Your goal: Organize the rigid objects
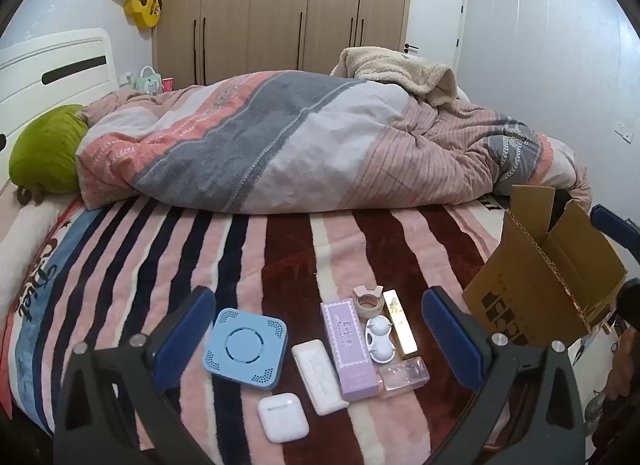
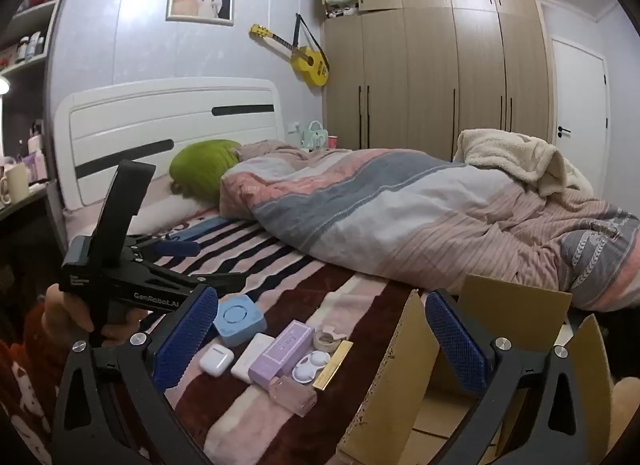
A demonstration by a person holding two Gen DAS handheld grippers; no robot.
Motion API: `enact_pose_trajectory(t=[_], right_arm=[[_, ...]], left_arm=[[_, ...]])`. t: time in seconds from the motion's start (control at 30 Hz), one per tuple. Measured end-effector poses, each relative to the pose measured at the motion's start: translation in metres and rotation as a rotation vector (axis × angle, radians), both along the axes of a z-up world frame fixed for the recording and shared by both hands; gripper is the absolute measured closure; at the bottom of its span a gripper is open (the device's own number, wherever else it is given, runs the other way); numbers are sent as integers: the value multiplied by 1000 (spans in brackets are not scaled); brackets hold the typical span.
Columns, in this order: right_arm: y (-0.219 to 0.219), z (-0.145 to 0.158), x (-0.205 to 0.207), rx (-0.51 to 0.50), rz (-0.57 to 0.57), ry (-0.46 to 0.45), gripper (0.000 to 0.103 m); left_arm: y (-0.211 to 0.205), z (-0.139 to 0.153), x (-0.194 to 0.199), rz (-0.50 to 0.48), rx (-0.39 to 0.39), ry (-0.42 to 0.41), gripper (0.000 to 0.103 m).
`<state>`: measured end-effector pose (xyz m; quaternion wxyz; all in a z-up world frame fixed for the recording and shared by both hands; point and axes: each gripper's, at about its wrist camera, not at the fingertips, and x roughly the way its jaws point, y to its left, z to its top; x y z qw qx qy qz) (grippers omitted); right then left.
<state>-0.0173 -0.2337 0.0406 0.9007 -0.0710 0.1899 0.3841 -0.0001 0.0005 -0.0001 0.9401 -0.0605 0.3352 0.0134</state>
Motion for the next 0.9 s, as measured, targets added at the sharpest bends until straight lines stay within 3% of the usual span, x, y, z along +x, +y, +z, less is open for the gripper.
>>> enact_pose_trajectory(t=[0.3, 0.9], right_arm=[[13, -10, 8, -40, 10, 87, 0], [18, -12, -2, -24, 39, 88, 0]], left_arm=[[-8, 5, -7, -19, 25, -7, 0], [3, 8, -23, -3, 35, -41, 0]])
